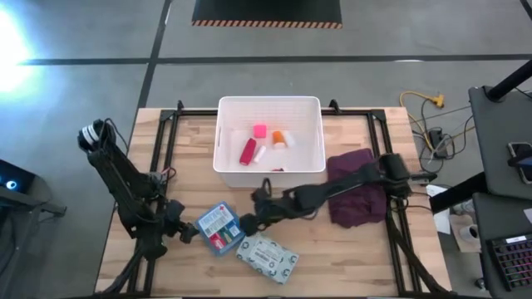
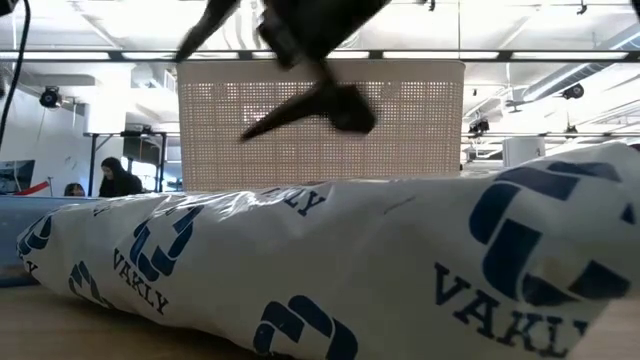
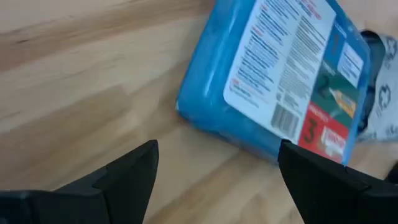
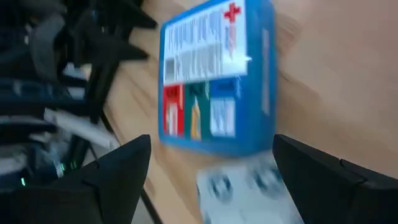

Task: Pick & place medical supplies in basket/bin
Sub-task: Put the medicine kit into the white basket

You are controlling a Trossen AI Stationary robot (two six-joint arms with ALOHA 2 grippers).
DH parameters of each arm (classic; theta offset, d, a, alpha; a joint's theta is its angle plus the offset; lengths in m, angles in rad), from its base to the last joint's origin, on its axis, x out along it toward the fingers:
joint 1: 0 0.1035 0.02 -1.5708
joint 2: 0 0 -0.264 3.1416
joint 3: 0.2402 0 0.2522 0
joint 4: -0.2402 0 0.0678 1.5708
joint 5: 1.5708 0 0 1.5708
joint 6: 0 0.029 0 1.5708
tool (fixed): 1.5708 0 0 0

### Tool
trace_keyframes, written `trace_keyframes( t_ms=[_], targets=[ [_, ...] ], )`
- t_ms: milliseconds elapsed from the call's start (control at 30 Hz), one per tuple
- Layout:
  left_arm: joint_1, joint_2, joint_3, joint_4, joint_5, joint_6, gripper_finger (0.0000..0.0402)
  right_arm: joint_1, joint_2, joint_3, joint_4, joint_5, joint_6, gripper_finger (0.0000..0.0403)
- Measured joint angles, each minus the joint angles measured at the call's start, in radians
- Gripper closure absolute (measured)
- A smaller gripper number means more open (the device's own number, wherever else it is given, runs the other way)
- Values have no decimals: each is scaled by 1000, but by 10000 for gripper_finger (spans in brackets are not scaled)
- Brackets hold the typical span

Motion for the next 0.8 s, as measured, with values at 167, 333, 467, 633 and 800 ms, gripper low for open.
trace_keyframes(
  t_ms=[167, 333, 467, 633, 800],
  targets=[
    [0, 35, -78, 169, -27, 0, 93, -12, 147, 54, 50, -2, 31, 76],
    [-1, 55, -171, 354, -140, 4, 93, -16, 227, 100, 49, -13, 54, 76],
    [4, 61, -239, 499, -287, 18, 93, -24, 265, 130, 56, -86, 41, 78],
    [6, 63, -284, 660, -438, 49, 93, -33, 289, 136, 55, -129, 12, 79],
    [20, 63, -260, 706, -494, 130, 93, -46, 304, 136, 57, -179, -43, 79]
  ],
)
